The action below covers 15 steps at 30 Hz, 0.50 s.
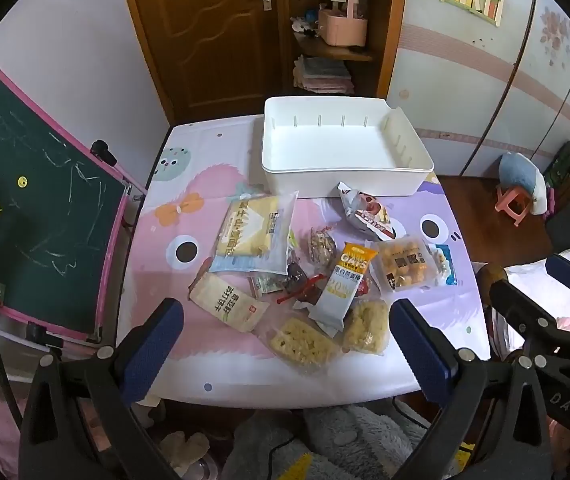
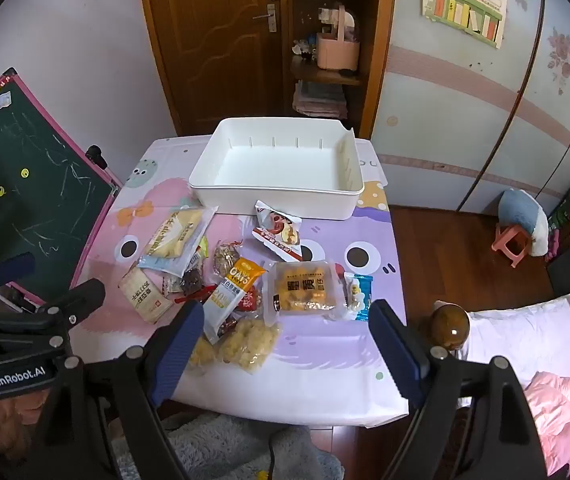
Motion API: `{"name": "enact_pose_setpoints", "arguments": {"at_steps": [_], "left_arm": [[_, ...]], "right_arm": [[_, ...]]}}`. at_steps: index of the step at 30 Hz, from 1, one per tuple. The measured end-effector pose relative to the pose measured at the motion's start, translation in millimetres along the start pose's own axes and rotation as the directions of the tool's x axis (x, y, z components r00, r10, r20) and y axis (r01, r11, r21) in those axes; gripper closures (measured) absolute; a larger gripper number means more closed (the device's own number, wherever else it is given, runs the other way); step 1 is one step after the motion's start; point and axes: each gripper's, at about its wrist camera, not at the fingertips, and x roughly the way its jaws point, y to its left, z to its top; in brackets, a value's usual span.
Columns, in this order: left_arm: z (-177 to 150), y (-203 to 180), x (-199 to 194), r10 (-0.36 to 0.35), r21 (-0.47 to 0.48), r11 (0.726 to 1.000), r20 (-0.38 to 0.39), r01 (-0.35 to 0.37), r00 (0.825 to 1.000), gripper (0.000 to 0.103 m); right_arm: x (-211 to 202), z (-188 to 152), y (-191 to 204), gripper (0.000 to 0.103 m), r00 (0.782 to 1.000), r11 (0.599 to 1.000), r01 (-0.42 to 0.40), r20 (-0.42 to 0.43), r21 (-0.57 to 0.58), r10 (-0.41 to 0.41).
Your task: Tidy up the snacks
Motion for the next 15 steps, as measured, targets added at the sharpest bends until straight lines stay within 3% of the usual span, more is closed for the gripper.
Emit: {"name": "enact_pose_setpoints", "arguments": {"at_steps": [15], "left_arm": [[9.1, 3.7, -0.2, -0.004, -0.002, 1.000, 0.025, 0.004, 1.000, 0.001]], "right_arm": [[5.5, 3.4, 6.3, 0.018, 1.000, 1.000, 0.014, 0.006, -0.005, -0.014]]}}
